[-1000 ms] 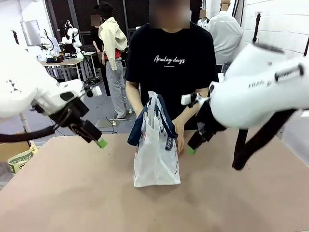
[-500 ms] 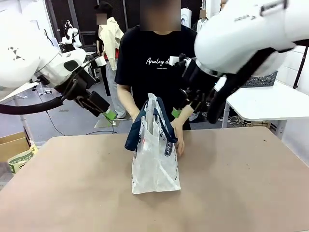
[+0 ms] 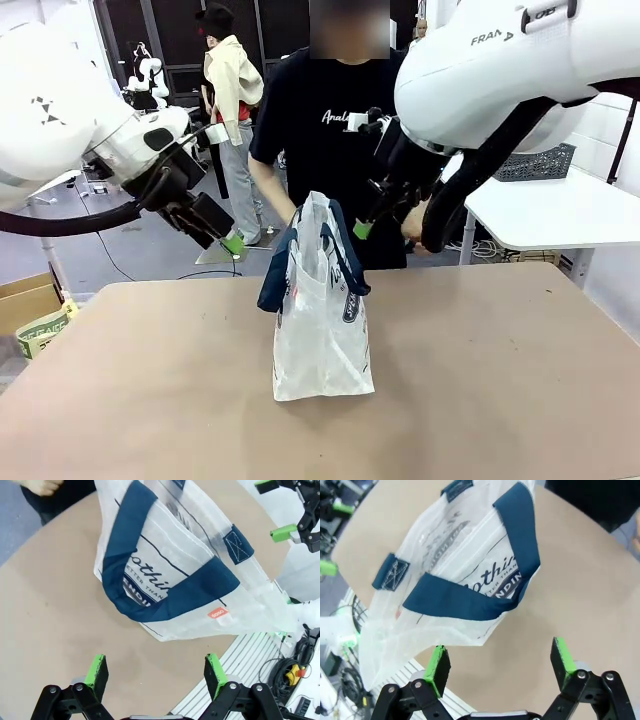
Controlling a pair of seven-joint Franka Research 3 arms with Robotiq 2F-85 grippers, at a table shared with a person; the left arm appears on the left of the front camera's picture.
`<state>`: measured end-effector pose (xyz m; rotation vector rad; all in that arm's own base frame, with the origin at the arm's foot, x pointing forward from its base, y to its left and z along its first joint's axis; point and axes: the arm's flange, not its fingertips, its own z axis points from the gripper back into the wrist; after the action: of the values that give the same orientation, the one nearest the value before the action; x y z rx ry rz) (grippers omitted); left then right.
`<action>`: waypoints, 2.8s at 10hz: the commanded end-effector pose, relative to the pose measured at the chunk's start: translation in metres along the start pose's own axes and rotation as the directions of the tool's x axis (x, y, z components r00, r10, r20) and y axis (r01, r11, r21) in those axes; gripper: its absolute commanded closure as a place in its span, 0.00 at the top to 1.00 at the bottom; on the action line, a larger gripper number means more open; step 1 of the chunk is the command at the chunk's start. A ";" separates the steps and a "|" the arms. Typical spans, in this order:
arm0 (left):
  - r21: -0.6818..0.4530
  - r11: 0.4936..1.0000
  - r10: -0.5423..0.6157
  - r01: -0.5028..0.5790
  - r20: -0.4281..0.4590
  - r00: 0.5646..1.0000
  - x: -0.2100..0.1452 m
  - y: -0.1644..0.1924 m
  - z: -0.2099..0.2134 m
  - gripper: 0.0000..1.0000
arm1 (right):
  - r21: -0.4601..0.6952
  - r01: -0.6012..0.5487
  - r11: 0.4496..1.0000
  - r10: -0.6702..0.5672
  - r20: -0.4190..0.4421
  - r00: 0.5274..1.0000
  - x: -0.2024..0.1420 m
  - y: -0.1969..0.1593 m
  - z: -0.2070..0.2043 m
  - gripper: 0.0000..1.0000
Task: Transfer purchased items from the store into the shopping bag.
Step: Open the Reusable shopping bag in the center of the table.
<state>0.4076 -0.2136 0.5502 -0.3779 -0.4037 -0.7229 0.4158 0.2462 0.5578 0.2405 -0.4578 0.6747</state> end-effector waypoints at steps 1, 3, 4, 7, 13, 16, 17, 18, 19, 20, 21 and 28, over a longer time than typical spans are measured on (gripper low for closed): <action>-0.027 0.981 0.189 -0.190 -0.032 0.981 0.034 -0.012 0.006 1.00 | -0.033 0.167 0.985 -0.167 0.000 0.986 0.031 0.009 0.003 1.00; -0.031 0.967 0.251 -0.252 -0.029 0.967 0.055 -0.018 0.009 1.00 | -0.049 0.239 0.970 -0.240 -0.010 0.971 0.066 0.009 0.001 1.00; -0.049 0.959 0.278 -0.280 -0.046 0.960 0.064 -0.023 0.008 1.00 | -0.059 0.254 0.965 -0.256 -0.033 0.966 0.079 0.013 -0.005 1.00; -0.089 0.951 0.288 -0.295 -0.086 0.954 0.086 -0.036 -0.013 1.00 | -0.088 0.254 0.963 -0.260 -0.066 0.963 0.103 0.015 -0.029 1.00; -0.080 0.960 0.264 -0.268 -0.064 0.962 0.084 -0.046 -0.041 1.00 | -0.022 0.344 0.939 -0.345 -0.044 0.938 0.092 -0.005 -0.046 1.00; -0.021 0.943 0.329 -0.331 -0.063 0.942 0.086 -0.049 -0.055 1.00 | 0.005 0.360 0.933 -0.359 -0.084 0.930 0.095 -0.007 -0.057 1.00; -0.011 0.937 0.348 -0.349 -0.057 0.936 0.086 -0.046 -0.058 1.00 | 0.012 0.362 0.932 -0.359 -0.092 0.929 0.094 -0.005 -0.059 1.00; -0.013 0.933 0.359 -0.360 -0.056 0.932 0.087 -0.042 -0.065 1.00 | 0.019 0.365 0.931 -0.362 -0.095 0.927 0.095 -0.007 -0.060 1.00; 0.000 0.917 0.399 -0.399 -0.063 0.915 0.090 -0.033 -0.073 1.00 | 0.014 0.376 0.926 -0.372 -0.119 0.920 0.097 -0.007 -0.065 1.00; 0.002 0.915 0.402 -0.403 -0.059 0.914 0.090 -0.032 -0.073 1.00 | 0.014 0.377 0.926 -0.373 -0.122 0.920 0.097 -0.008 -0.066 1.00; 0.001 0.915 0.402 -0.403 -0.057 0.914 0.091 -0.032 -0.073 1.00 | 0.015 0.378 0.926 -0.373 -0.125 0.919 0.098 -0.008 -0.066 1.00; 0.049 0.868 0.495 -0.493 -0.021 0.869 0.091 -0.011 -0.079 0.40 | 0.075 0.386 0.919 -0.369 -0.178 0.912 0.094 -0.011 -0.092 0.42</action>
<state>0.4781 -0.3066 0.5268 -0.4197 -0.2560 -0.2441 0.5145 0.3241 0.5238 0.3301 -0.2332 0.3254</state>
